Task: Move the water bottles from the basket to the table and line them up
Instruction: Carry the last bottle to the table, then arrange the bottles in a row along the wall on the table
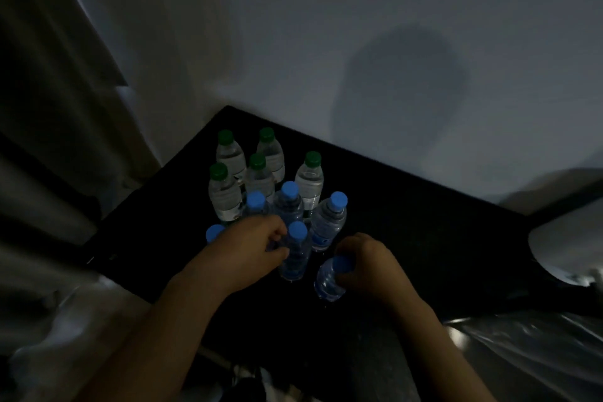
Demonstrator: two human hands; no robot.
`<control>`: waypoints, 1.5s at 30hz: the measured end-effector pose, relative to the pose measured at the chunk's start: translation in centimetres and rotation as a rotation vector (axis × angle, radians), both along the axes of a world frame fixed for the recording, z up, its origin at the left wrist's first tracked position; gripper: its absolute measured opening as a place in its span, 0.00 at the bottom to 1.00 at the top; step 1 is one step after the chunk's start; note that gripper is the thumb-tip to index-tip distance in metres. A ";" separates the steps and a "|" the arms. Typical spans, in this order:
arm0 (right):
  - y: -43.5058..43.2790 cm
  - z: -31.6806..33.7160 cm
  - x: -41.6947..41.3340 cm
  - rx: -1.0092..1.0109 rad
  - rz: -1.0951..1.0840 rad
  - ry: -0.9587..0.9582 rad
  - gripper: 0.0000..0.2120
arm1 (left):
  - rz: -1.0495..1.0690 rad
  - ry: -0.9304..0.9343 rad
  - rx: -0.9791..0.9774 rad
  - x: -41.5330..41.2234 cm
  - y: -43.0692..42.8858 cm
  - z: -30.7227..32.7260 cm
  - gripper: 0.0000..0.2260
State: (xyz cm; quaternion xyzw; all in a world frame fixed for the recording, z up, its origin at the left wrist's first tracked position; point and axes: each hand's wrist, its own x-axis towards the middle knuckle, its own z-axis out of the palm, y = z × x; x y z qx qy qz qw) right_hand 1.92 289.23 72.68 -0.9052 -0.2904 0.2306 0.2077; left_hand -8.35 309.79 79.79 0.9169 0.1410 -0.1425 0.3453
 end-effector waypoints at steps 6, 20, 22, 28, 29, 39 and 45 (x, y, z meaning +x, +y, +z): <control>0.0 -1.2 -1.3 -0.069 -0.083 0.025 0.19 | -0.118 0.008 0.000 2.1 3.1 -0.2 0.12; 1.3 1.0 -3.3 -0.148 -0.317 -0.058 0.20 | -0.327 0.006 -0.087 3.8 7.1 -0.5 0.12; 1.8 2.5 -3.0 -0.141 -0.318 -0.082 0.20 | -0.329 0.010 -0.092 4.1 7.4 -0.4 0.11; 5.0 7.3 -0.6 -0.025 -0.251 -0.235 0.14 | -0.259 -0.089 -0.044 4.6 8.5 0.4 0.12; 5.4 7.7 -0.1 -0.015 -0.235 -0.257 0.14 | -0.248 -0.100 -0.037 4.8 8.7 0.6 0.11; 7.4 9.2 4.8 0.106 -0.149 -0.263 0.14 | -0.134 -0.226 0.017 7.9 10.2 2.6 0.09; 7.9 8.6 7.3 0.098 -0.146 -0.261 0.16 | -0.142 -0.231 0.093 10.3 11.0 2.2 0.11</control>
